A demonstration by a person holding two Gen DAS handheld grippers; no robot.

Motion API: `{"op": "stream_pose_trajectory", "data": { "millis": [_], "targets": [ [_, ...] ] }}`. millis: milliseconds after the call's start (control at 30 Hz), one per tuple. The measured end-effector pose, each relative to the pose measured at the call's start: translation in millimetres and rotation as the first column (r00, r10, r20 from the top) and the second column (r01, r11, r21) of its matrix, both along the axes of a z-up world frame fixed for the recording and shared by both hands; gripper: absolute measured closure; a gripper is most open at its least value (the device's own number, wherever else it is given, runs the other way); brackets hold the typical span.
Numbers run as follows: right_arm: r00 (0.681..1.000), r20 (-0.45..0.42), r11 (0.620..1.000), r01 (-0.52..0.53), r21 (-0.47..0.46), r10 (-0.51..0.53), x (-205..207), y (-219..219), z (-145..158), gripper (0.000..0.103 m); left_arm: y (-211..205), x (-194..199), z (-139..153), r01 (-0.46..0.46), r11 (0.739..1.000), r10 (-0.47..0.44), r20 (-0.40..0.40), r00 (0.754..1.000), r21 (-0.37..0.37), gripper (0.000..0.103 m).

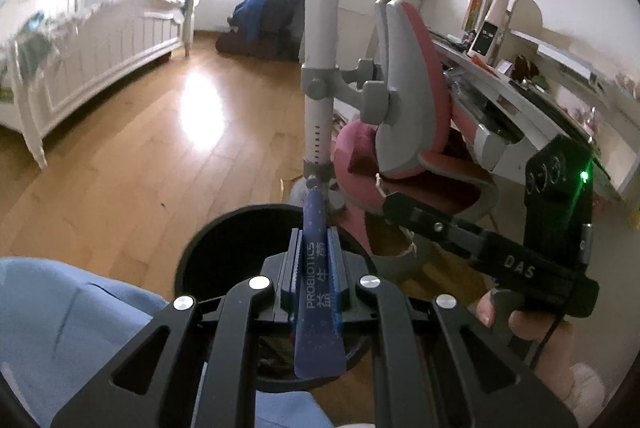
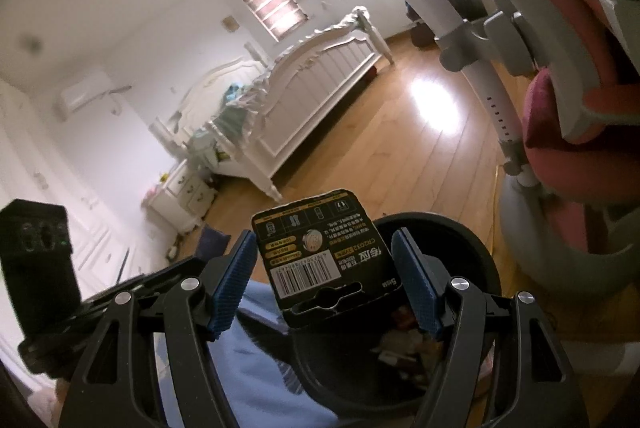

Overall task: Collect trash
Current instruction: 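Carry the blue tube and battery card to the bin and release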

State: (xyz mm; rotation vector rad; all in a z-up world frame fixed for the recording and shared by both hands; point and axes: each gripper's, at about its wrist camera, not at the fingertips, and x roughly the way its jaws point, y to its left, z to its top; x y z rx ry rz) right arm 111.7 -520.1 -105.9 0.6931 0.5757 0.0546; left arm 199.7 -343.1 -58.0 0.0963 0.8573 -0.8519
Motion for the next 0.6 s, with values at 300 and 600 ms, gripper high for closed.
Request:
{"op": "stream_pose_trajectory", "data": {
  "millis": [300,600],
  "targets": [
    [0.999,-0.046,0.998,0.006,0.063,-0.003,7,-4,-25,0.033,-6,16,-24,-0.012,1.000,0.012,-0.070,0.997,0.008,0.090],
    [0.994,-0.111,0.991,0.010,0.132,0.005,41,-14,-49,0.016,-10,30,-28,-0.080,0.996,0.081,-0.030,0.996,0.031,0.009]
  ]
}}
